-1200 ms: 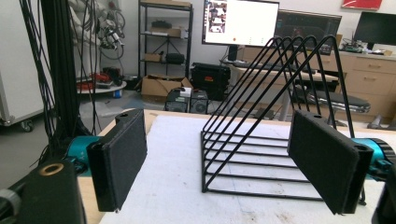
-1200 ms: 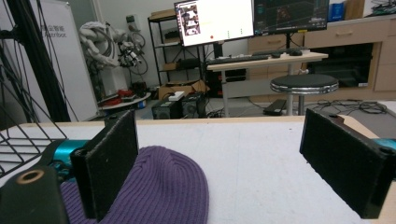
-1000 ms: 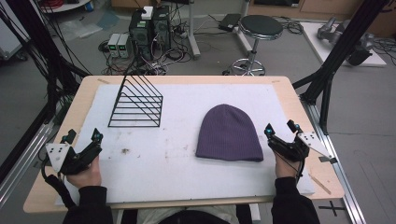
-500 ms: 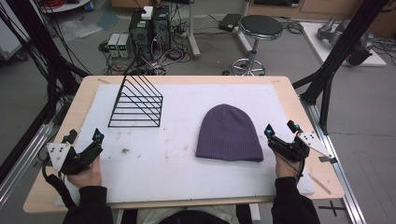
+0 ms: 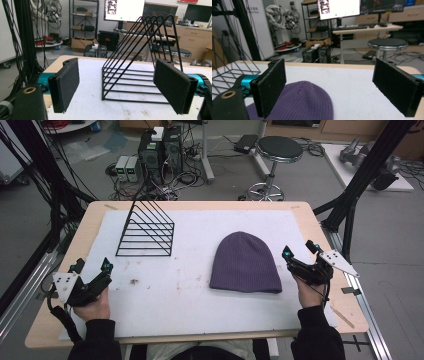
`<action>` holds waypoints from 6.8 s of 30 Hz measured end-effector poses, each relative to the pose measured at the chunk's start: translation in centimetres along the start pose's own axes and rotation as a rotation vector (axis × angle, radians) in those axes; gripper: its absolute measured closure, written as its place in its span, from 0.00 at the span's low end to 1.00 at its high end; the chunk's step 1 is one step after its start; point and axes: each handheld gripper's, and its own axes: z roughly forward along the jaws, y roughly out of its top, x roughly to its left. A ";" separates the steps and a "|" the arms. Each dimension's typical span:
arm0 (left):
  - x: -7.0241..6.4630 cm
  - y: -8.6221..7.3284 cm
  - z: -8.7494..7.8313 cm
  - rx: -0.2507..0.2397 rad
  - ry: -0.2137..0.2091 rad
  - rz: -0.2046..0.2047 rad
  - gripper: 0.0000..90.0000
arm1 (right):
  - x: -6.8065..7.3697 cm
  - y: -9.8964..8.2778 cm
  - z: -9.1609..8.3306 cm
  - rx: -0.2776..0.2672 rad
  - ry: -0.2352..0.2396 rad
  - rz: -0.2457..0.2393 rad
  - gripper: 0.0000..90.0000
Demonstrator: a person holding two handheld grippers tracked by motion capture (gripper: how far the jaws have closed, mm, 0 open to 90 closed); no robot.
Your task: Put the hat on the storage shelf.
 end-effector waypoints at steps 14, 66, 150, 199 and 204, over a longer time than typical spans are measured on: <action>-0.5 -0.1 0.5 0.004 -0.021 0.015 0.24 | -0.5 2.2 3.9 0.181 0.032 -0.062 0.12; -1.0 -0.3 0.8 0.032 -0.049 0.029 0.24 | 0.6 -0.5 18.1 0.822 0.204 -0.256 0.12; 0.2 -0.5 0.3 0.060 -0.032 -0.055 0.26 | 3.8 3.0 13.3 0.564 0.354 -0.265 0.82; -0.4 -0.3 1.3 0.033 -0.180 -0.082 0.25 | 11.9 16.4 7.0 -0.176 0.481 -0.278 0.81; -1.1 0.8 1.1 -0.012 -0.240 -0.061 0.27 | 12.8 17.1 7.2 -0.178 0.492 -0.274 0.81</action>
